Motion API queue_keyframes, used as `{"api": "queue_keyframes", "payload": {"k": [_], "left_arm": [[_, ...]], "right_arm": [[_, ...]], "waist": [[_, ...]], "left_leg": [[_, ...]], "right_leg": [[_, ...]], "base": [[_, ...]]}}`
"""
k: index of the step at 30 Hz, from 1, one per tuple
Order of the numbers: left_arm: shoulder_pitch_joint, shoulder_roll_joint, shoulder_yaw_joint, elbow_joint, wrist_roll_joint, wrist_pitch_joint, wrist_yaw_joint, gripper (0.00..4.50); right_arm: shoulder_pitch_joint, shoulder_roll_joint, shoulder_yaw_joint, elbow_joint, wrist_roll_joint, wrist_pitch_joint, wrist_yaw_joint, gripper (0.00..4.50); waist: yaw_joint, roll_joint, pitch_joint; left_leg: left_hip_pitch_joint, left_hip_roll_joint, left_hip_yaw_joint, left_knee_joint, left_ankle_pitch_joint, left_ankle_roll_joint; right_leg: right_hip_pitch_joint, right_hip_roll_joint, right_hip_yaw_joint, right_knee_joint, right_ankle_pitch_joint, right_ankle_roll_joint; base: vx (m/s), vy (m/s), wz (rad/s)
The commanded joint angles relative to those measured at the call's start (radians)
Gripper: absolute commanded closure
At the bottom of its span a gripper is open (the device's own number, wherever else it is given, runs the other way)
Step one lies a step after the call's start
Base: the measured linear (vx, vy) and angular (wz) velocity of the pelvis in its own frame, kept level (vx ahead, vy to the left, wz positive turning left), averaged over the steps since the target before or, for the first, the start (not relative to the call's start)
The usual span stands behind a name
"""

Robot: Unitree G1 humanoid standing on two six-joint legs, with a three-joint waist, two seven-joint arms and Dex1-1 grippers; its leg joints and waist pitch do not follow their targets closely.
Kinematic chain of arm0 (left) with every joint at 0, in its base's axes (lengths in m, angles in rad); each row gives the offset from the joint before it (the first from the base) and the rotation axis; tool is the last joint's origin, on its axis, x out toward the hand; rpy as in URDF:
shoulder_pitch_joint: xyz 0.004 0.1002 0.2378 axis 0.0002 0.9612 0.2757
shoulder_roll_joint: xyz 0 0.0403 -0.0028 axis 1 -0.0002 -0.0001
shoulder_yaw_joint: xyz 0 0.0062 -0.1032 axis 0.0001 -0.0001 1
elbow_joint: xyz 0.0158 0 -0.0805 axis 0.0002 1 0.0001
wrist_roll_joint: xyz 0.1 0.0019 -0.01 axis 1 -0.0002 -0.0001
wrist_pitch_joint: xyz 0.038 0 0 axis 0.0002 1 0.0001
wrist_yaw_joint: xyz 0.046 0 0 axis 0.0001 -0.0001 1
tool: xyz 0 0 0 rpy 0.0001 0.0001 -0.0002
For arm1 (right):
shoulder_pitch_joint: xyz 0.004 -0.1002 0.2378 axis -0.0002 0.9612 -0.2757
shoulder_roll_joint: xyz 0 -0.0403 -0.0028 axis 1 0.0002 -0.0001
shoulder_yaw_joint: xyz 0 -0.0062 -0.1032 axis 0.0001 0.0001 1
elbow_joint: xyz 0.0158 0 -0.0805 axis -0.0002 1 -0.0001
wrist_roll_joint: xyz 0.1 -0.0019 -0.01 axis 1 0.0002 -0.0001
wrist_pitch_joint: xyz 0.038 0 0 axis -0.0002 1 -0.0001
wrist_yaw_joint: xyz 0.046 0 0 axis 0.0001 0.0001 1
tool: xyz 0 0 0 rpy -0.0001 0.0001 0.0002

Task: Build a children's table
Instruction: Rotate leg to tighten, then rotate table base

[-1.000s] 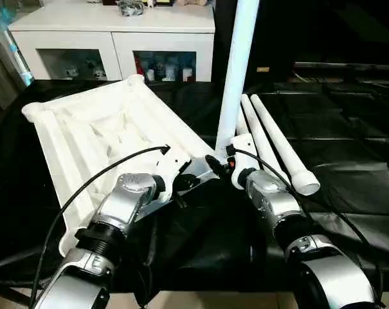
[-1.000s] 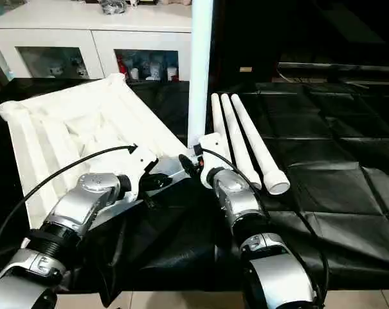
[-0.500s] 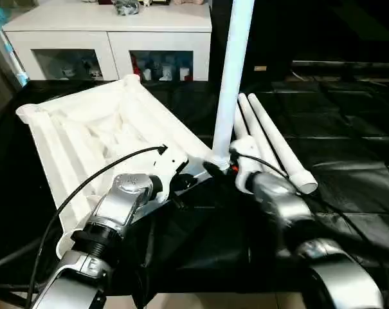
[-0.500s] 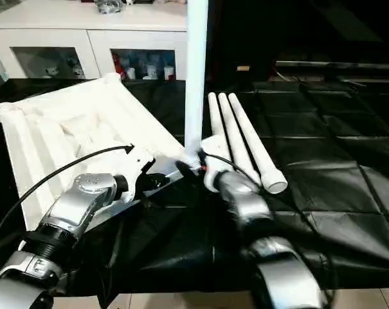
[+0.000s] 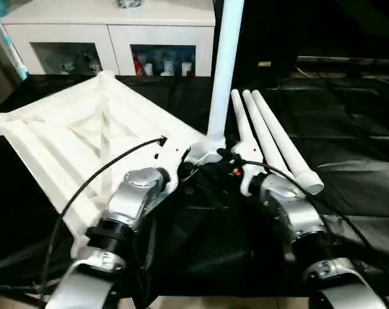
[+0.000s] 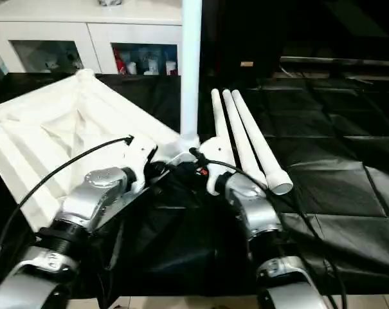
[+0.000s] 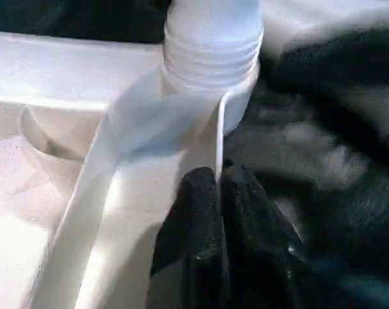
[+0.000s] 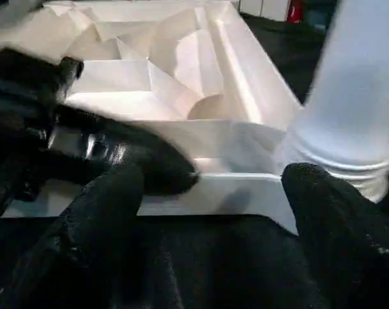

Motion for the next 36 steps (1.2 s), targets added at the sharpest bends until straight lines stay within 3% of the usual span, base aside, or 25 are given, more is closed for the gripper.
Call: {"api": "queue_keyframes", "payload": {"k": [1, 9, 14, 15, 18, 21, 22, 24, 29, 31, 34, 35, 36], "left_arm": [[-0.031, 0.023, 0.025, -0.029, -0.004, -0.022, 0.026, 3.80], [0.009, 0.148, 0.128, -0.157, 0.013, 0.044, 0.099, 3.14], [0.098, 0.317, 0.191, -0.322, 0.113, 0.166, 0.178, 2.70], [0.116, 0.341, 0.198, -0.347, 0.133, 0.195, 0.187, 2.60], [0.172, 0.405, 0.214, -0.405, 0.190, 0.253, 0.203, 2.48], [0.224, 0.440, 0.234, -0.448, 0.195, 0.304, 0.209, 2.25], [0.236, 0.449, 0.228, -0.454, 0.194, 0.313, 0.208, 2.16], [0.270, 0.480, 0.208, -0.465, 0.212, 0.342, 0.207, 1.84], [0.307, 0.527, 0.181, -0.478, 0.257, 0.416, 0.188, 1.48], [0.318, 0.539, 0.172, -0.487, 0.259, 0.449, 0.172, 1.93], [0.343, 0.568, 0.142, -0.506, 0.244, 0.505, 0.124, 1.85], [0.348, 0.574, 0.130, -0.512, 0.236, 0.515, 0.110, 2.22], [0.349, 0.572, 0.122, -0.516, 0.223, 0.510, 0.092, 2.22]], "right_arm": [[0.001, 0.003, 0.013, -0.006, -0.018, 0.024, -0.011, 0.60], [0.018, 0.007, 0.049, -0.094, -0.021, 0.112, -0.018, 0.60], [0.018, 0.032, 0.091, -0.091, -0.049, 0.184, -0.013, 0.60], [0.019, 0.034, 0.100, -0.091, -0.055, 0.197, -0.013, 0.89], [0.017, 0.040, 0.116, -0.084, -0.066, 0.212, -0.020, 1.02], [0.013, 0.045, 0.122, -0.087, -0.059, 0.229, -0.023, 1.28], [0.011, 0.046, 0.124, -0.087, -0.060, 0.232, -0.024, 1.37], [0.006, 0.049, 0.131, -0.082, -0.064, 0.238, -0.029, 1.67], [-0.010, 0.062, 0.130, -0.055, -0.077, 0.235, -0.045, 2.01], [-0.017, 0.064, 0.130, -0.045, -0.078, 0.234, -0.053, 2.14], [-0.026, 0.067, 0.130, -0.033, -0.078, 0.233, -0.064, 2.39], [-0.028, 0.068, 0.130, -0.029, -0.078, 0.233, -0.066, 2.54], [-0.029, 0.069, 0.130, -0.024, -0.079, 0.231, -0.067, 2.54]], "waist": [[0.002, -0.004, -0.077], [-0.002, 0.004, -0.073], [-0.013, 0.010, -0.072], [-0.014, 0.010, -0.071], [-0.011, 0.013, -0.069], [-0.010, 0.016, -0.067], [-0.005, 0.005, -0.067], [-0.004, 0.013, -0.064], [-0.003, 0.015, -0.065], [-0.001, 0.017, -0.065], [0.001, 0.016, -0.065], [0.000, 0.018, -0.066], [0.001, 0.018, -0.066]], "left_leg": [[0.003, 0.027, -0.001, -0.049, -0.132, 0.107], [0.009, 0.030, -0.003, -0.054, -0.177, 0.070], [0.010, 0.031, -0.005, -0.057, -0.182, 0.048], [0.009, 0.030, -0.005, -0.057, -0.177, 0.047], [0.013, 0.032, -0.005, -0.058, -0.189, 0.036], [0.015, 0.031, -0.005, -0.060, -0.210, 0.025], [0.015, 0.031, -0.005, -0.060, -0.217, 0.025], [0.017, 0.031, -0.005, -0.063, -0.245, 0.015], [0.017, 0.029, -0.009, -0.065, -0.268, -0.004], [0.018, 0.029, -0.009, -0.065, -0.269, -0.007], [0.016, 0.027, -0.009, -0.065, -0.271, -0.008], [0.018, 0.027, -0.009, -0.064, -0.275, -0.011], [0.017, 0.026, -0.009, -0.064, -0.273, -0.011]], "right_leg": [[0.066, -0.042, 0.036, -0.056, -0.075, -0.248], [0.065, -0.042, 0.036, -0.058, -0.132, -0.227], [0.064, -0.039, 0.036, -0.050, -0.111, -0.225], [0.064, -0.039, 0.036, -0.050, -0.111, -0.226], [0.059, -0.038, 0.038, -0.051, -0.122, -0.227], [0.056, -0.037, 0.039, -0.053, -0.137, -0.225], [0.057, -0.039, 0.040, -0.052, -0.153, -0.225], [0.051, -0.036, 0.041, -0.056, -0.184, -0.214], [0.050, -0.038, 0.042, -0.056, -0.187, -0.201], [0.050, -0.039, 0.043, -0.055, -0.180, -0.205], [0.051, -0.038, 0.042, -0.054, -0.184, -0.206], [0.050, -0.038, 0.043, -0.054, -0.181, -0.207], [0.051, -0.038, 0.043, -0.054, -0.177, -0.208]], "base": [[0.000, 0.000, 0.00], [0.000, 0.000, 0.00], [0.000, 0.000, 0.00], [0.000, 0.000, 0.00], [0.000, 0.000, 0.00], [0.000, 0.000, 0.00], [0.000, 0.000, 0.00], [0.000, 0.000, 0.00], [0.000, 0.000, 0.00], [0.000, 0.000, 0.00], [0.000, 0.000, 0.00], [0.000, 0.000, 0.00], [0.000, 0.000, 0.00]]}}
